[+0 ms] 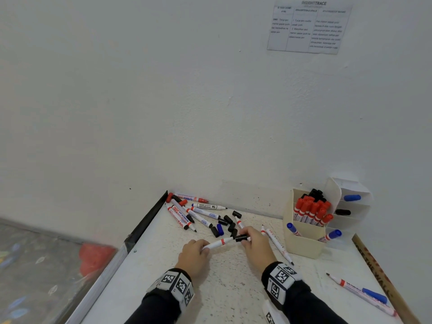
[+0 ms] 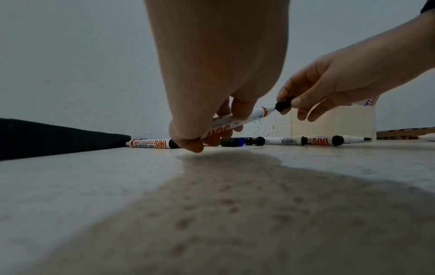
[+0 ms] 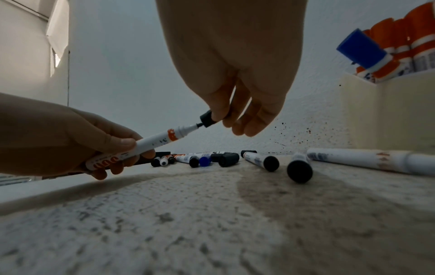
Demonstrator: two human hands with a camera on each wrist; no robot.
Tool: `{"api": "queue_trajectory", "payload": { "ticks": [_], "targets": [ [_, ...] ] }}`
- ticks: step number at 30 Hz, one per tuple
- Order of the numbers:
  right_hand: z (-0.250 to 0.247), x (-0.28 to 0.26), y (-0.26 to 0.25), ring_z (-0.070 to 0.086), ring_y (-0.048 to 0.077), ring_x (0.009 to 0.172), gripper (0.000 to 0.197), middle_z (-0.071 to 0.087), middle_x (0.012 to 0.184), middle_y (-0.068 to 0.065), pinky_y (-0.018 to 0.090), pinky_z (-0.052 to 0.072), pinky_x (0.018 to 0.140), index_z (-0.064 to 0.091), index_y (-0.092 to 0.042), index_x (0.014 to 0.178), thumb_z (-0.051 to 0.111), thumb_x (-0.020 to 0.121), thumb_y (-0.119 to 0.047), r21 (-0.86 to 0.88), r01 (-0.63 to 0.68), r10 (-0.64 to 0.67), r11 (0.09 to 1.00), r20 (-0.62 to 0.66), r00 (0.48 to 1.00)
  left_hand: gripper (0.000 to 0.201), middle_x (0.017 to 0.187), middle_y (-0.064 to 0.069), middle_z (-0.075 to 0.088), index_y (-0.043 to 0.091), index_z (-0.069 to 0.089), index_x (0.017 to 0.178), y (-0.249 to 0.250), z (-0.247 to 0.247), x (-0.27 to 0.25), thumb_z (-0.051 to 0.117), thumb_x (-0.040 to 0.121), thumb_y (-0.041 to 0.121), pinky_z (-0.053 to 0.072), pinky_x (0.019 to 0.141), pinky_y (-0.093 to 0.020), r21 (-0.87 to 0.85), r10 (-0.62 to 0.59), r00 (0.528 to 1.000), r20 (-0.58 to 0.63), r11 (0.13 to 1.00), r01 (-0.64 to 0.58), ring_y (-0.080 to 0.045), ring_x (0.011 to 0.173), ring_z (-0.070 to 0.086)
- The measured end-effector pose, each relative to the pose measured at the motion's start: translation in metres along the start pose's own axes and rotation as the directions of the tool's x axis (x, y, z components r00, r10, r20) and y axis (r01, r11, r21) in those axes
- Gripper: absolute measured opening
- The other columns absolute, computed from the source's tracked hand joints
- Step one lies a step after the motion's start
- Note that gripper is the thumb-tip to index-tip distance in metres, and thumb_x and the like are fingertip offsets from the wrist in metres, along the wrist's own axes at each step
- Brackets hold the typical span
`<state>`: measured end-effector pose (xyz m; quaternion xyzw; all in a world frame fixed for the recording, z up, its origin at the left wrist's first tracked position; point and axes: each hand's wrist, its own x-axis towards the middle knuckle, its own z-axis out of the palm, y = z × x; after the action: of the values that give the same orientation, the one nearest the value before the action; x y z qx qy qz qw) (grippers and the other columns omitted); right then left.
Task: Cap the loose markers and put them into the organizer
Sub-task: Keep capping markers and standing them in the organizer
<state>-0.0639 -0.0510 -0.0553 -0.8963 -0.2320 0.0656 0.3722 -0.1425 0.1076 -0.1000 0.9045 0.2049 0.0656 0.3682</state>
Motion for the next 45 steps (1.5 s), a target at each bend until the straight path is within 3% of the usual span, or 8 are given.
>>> {"api": "queue_trajectory", "payload": {
  "ticks": [6, 12, 18, 23, 28, 36, 41, 45],
  "targets": [
    [0.006, -0.009, 0.002, 0.050, 0.004, 0.089, 0.021, 0.053, 0.104, -0.010, 0.026, 0.043, 0.093, 0.055, -0.027, 0.103, 0.051, 0.092, -0.010, 0.049, 0.004, -0.006, 0.999, 0.039, 0.999, 0.029, 0.103, 0.000, 0.051, 0.019, 0.056, 0.120, 0.006, -0.003, -0.006, 0.039, 0.097, 0.026, 0.040, 0.074, -0.014, 0.022, 0.029, 0.999, 0.038, 0.999, -0.030, -0.011, 0.092, 0.050],
    [0.009, -0.009, 0.004, 0.050, 0.009, 0.071, 0.015, 0.055, 0.081, -0.003, 0.023, 0.044, 0.072, 0.056, -0.022, 0.099, 0.041, 0.097, -0.026, 0.103, -0.036, 0.031, 0.994, 0.048, 0.998, 0.022, 0.106, 0.000, 0.054, 0.025, 0.056, 0.104, 0.013, -0.008, -0.012, 0.062, 0.084, 0.019, 0.035, 0.062, -0.008, -0.167, 0.046, 0.993, 0.112, 0.986, -0.027, -0.003, 0.082, 0.050],
    [0.009, -0.003, 0.011, 0.035, 0.009, 0.055, 0.039, 0.037, 0.061, -0.003, 0.022, 0.032, 0.056, 0.051, -0.018, 0.071, 0.036, 0.096, -0.044, 0.183, -0.139, 0.133, 0.973, 0.047, 0.990, 0.020, 0.087, 0.010, 0.057, 0.032, 0.059, 0.088, 0.016, -0.012, -0.013, 0.070, 0.079, 0.019, 0.040, 0.062, -0.008, -0.214, 0.082, 0.992, 0.100, 0.975, -0.059, -0.001, 0.074, 0.053],
    [0.000, 0.008, 0.010, 0.031, 0.008, 0.050, 0.044, 0.031, 0.057, -0.003, 0.020, 0.028, 0.051, 0.044, -0.019, 0.063, 0.032, 0.097, -0.044, 0.158, -0.159, 0.148, 0.975, 0.073, 0.986, 0.015, 0.067, 0.009, 0.061, 0.019, 0.066, 0.102, 0.018, -0.012, -0.015, 0.061, 0.088, 0.019, 0.046, 0.053, -0.010, -0.366, 0.113, 0.974, 0.198, 0.930, -0.034, 0.001, 0.047, 0.053],
    [0.001, 0.007, 0.012, 0.030, 0.009, 0.051, 0.044, 0.029, 0.057, -0.004, 0.023, 0.027, 0.052, 0.044, -0.018, 0.065, 0.031, 0.097, -0.044, 0.169, -0.132, 0.111, 0.977, 0.128, 0.986, 0.027, 0.040, 0.011, 0.049, 0.019, 0.064, 0.071, 0.020, -0.013, -0.015, 0.050, 0.094, 0.021, 0.034, 0.044, -0.014, -0.380, 0.082, 0.956, 0.280, 0.924, 0.032, -0.003, 0.038, 0.037],
    [-0.005, 0.010, 0.000, 0.030, 0.010, 0.054, 0.039, 0.033, 0.061, -0.003, 0.024, 0.028, 0.055, 0.042, -0.020, 0.069, 0.029, 0.098, -0.042, 0.247, 0.000, -0.041, 0.969, 0.159, 0.987, 0.030, 0.051, 0.005, 0.046, 0.004, 0.064, 0.091, 0.024, -0.020, -0.018, 0.042, 0.097, 0.023, 0.023, 0.032, -0.015, -0.643, 0.015, 0.900, 0.436, 0.704, 0.300, -0.005, 0.034, 0.029],
    [-0.017, 0.007, -0.001, 0.036, 0.011, 0.060, 0.034, 0.040, 0.068, -0.002, 0.025, 0.031, 0.059, 0.047, -0.014, 0.087, 0.028, 0.099, -0.040, 0.155, 0.076, -0.110, 0.985, 0.227, 0.968, 0.030, 0.054, 0.003, 0.047, 0.005, 0.064, 0.090, 0.026, -0.017, -0.016, 0.042, 0.097, 0.025, 0.024, 0.035, -0.015, -0.610, 0.013, 0.897, 0.443, 0.737, 0.291, -0.007, 0.034, 0.030],
    [-0.039, 0.007, -0.002, 0.046, 0.014, 0.057, 0.028, 0.054, 0.073, 0.002, 0.024, 0.038, 0.057, 0.052, -0.013, 0.089, 0.038, 0.098, -0.035, 0.174, 0.106, -0.140, 0.979, 0.197, 0.970, 0.024, 0.079, -0.001, 0.063, 0.014, 0.065, 0.095, 0.035, -0.013, -0.011, 0.045, 0.096, 0.027, 0.045, 0.053, -0.021, -0.553, 0.025, 0.918, 0.396, 0.804, 0.217, -0.011, 0.056, 0.057]
  ]
}}
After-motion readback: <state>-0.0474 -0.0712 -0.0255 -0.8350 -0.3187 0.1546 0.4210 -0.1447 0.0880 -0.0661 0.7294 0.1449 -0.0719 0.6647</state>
